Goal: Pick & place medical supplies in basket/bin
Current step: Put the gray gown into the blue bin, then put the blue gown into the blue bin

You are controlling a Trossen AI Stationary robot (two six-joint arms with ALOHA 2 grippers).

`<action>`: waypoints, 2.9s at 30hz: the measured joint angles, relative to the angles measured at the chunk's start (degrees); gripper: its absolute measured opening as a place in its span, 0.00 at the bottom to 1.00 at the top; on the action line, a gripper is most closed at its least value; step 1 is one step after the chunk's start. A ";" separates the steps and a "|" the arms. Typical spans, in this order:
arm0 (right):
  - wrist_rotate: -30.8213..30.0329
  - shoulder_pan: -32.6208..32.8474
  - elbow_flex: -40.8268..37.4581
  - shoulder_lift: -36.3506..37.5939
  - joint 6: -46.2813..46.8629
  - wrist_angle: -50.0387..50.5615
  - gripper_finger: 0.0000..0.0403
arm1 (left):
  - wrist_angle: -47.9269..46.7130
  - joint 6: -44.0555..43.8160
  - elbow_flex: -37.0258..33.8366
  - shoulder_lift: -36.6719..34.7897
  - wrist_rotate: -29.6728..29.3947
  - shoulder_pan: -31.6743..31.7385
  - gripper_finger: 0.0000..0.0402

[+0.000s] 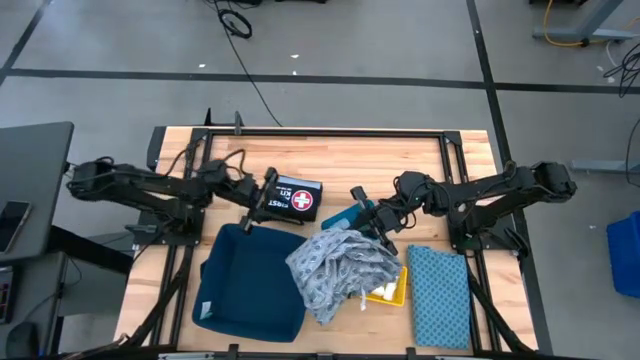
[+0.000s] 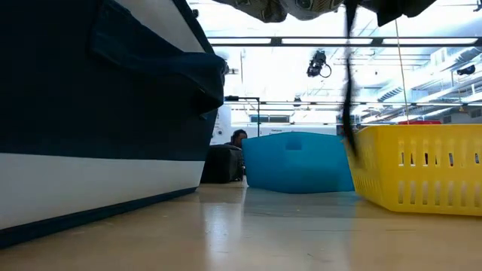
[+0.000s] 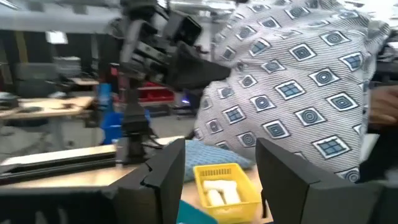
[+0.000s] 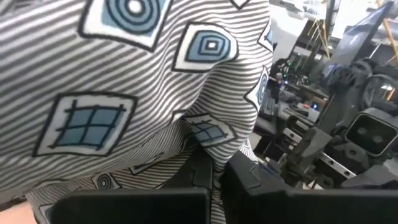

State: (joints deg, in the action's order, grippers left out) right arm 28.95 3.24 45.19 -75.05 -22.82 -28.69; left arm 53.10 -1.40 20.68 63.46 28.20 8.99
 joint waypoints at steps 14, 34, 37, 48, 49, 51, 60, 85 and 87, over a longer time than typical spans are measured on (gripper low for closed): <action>-14.09 0.60 0.02 -3.17 -0.36 -3.07 0.02 | -2.37 5.01 1.91 2.59 -6.89 2.65 0.46; -7.77 4.44 25.38 -26.32 -1.47 -2.53 0.02 | -20.53 8.77 1.86 -17.29 -7.65 16.50 0.46; -6.75 4.93 29.83 -28.69 -1.61 -1.62 0.02 | -21.10 8.66 1.88 -17.83 -6.84 18.06 0.46; -2.48 6.11 39.91 -40.24 0.06 4.62 0.02 | -22.68 8.34 1.88 -17.82 -5.46 19.61 0.46; -1.63 5.82 39.95 -41.10 0.55 4.60 0.02 | -22.69 8.34 1.88 -17.82 -5.44 19.61 0.46; -1.13 5.15 40.11 -41.84 0.96 4.67 0.02 | -22.93 8.44 1.88 -17.83 -5.53 19.61 0.46; -0.40 2.30 40.24 -42.25 7.66 12.96 0.16 | -23.58 7.91 1.88 -17.81 -5.70 19.61 0.46; -18.09 7.27 40.17 -32.18 4.71 40.81 0.03 | -29.19 8.18 1.86 -17.33 -5.63 19.06 0.46; -23.26 7.74 40.17 -32.13 4.91 47.54 0.02 | -28.98 8.21 1.86 -17.35 -5.72 18.72 0.46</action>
State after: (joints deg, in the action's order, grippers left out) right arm 5.69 10.99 85.36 -107.18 -17.91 18.85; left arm 24.13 6.81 22.55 46.11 22.49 27.71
